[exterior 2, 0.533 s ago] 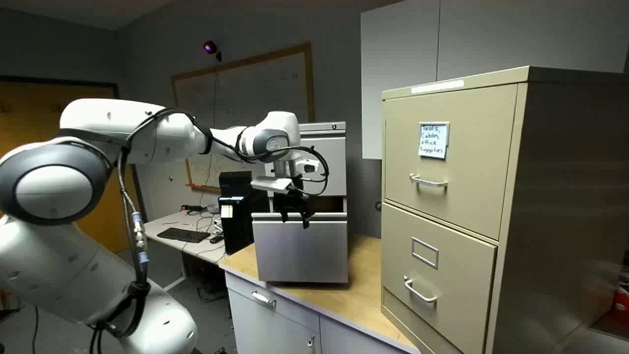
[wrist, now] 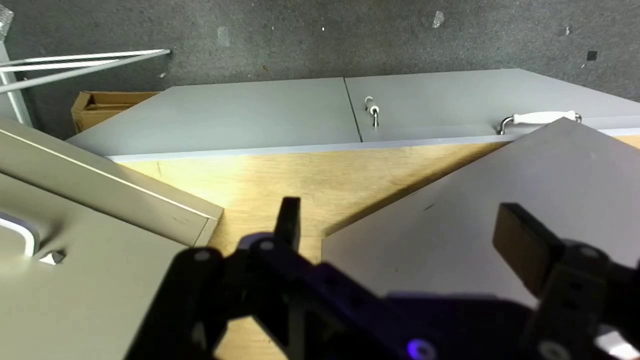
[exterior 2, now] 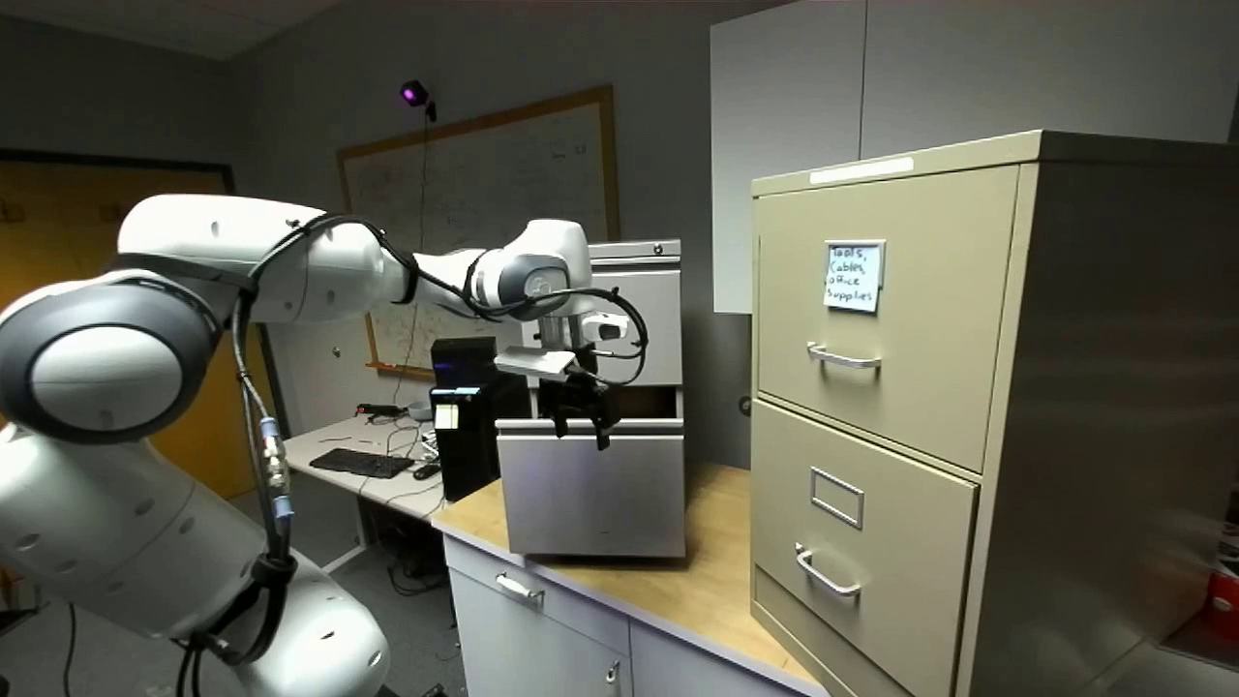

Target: Close the bottom drawer of the left cabinet

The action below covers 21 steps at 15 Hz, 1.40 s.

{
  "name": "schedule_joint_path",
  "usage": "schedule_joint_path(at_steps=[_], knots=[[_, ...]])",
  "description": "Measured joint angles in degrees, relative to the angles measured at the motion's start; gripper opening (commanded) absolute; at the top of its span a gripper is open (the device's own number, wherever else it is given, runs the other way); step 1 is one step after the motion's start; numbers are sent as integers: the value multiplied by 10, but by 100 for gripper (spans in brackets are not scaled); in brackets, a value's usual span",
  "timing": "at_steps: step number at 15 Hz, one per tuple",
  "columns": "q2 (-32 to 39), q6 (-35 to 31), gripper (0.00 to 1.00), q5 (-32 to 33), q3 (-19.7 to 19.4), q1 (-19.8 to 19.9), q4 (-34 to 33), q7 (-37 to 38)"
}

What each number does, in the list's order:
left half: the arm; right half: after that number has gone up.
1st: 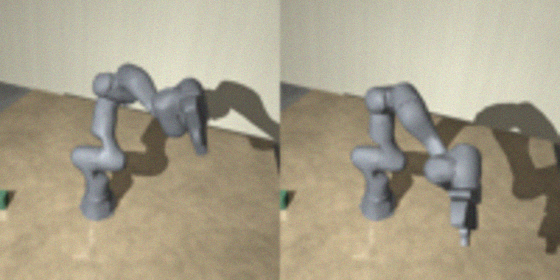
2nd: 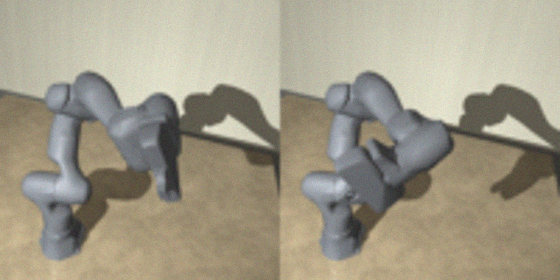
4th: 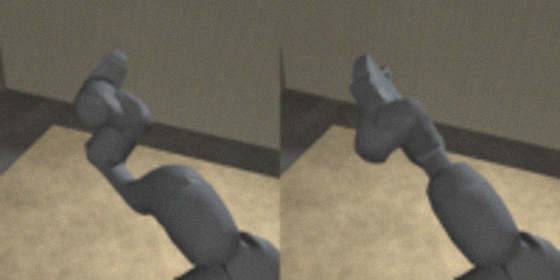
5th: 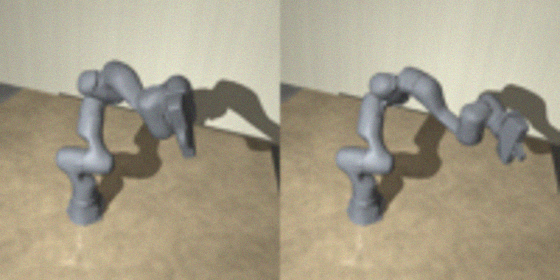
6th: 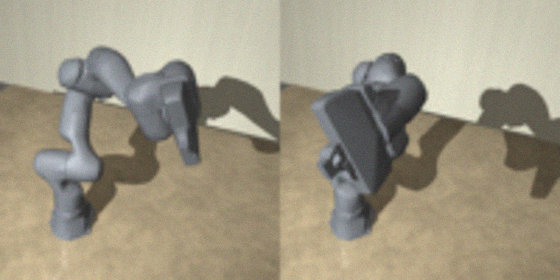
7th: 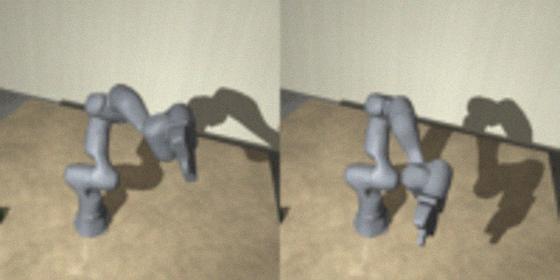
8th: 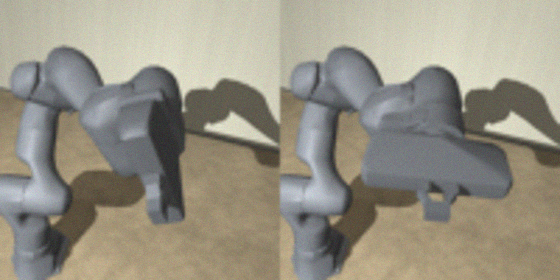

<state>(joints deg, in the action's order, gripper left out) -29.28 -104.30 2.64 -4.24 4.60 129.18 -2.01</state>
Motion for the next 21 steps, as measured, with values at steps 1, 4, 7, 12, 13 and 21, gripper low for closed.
schedule_joint_path(at_steps=[1, 4, 7, 12, 13, 21], knots=[[0, 0, 100, 0, 0, 0, 0, 0], [4, -12, 100, 0, 0, 1, 3, 0], [14, -45, 99, 0, -1, 2, 7, 0], [52, -129, 56, 0, -2, 2, 22, 0], [62, -144, 49, 0, -2, 2, 25, 0], [130, -256, 2, -2, -2, -1, 23, -3]])
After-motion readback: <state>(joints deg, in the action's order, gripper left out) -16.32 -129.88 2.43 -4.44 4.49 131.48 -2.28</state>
